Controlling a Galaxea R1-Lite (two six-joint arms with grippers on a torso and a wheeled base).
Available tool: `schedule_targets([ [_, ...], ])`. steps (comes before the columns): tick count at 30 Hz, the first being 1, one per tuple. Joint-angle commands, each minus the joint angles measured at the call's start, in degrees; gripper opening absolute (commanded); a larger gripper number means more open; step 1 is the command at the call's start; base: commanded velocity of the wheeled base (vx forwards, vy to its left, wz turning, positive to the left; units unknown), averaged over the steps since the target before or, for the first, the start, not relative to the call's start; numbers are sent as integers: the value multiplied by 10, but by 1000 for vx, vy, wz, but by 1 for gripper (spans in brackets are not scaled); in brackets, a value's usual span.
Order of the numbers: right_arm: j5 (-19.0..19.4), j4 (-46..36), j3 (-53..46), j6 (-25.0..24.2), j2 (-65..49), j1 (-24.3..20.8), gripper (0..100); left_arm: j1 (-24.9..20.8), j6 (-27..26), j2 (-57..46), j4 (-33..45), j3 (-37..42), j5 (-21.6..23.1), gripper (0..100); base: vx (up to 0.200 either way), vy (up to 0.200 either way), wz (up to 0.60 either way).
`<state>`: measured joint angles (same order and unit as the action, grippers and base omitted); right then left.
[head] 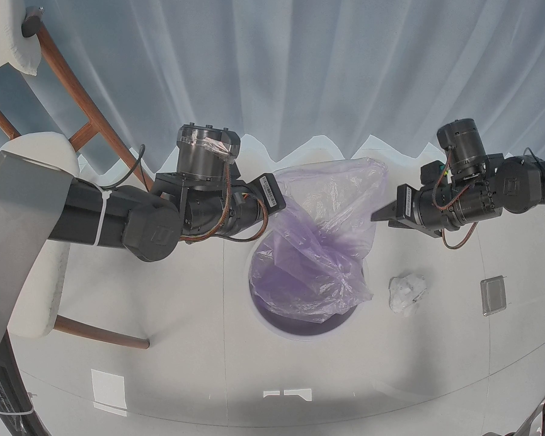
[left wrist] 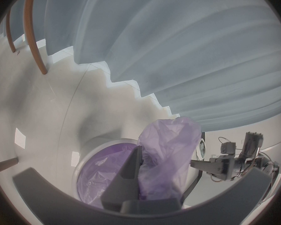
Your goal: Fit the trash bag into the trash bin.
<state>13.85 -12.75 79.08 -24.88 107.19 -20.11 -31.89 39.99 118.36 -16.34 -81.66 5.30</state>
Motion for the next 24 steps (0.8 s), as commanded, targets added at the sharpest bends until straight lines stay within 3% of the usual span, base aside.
schedule_targets([
  [1, -12, -5, 52, -56, 13, -42, 100, -17, -11, -7, 0, 1, 0, 0, 0, 0, 0],
  [5, -60, -21, 84, -56, 61, -60, 100, -25, -13, -8, -1, 0, 0, 0, 0, 0, 0],
  [18, -95, -50, 148, -18, 158, -87, 100, -32, -14, -16, -1, 0, -3, 0, 0, 0, 0],
  [19, -95, -54, 153, -18, 162, -87, 0, -32, -14, -16, -1, -1, -3, 0, 0, 0, 0],
  [24, -95, -59, 163, -19, 147, -84, 0, -29, -15, -16, -1, 1, -4, 0, 0, 0, 0],
])
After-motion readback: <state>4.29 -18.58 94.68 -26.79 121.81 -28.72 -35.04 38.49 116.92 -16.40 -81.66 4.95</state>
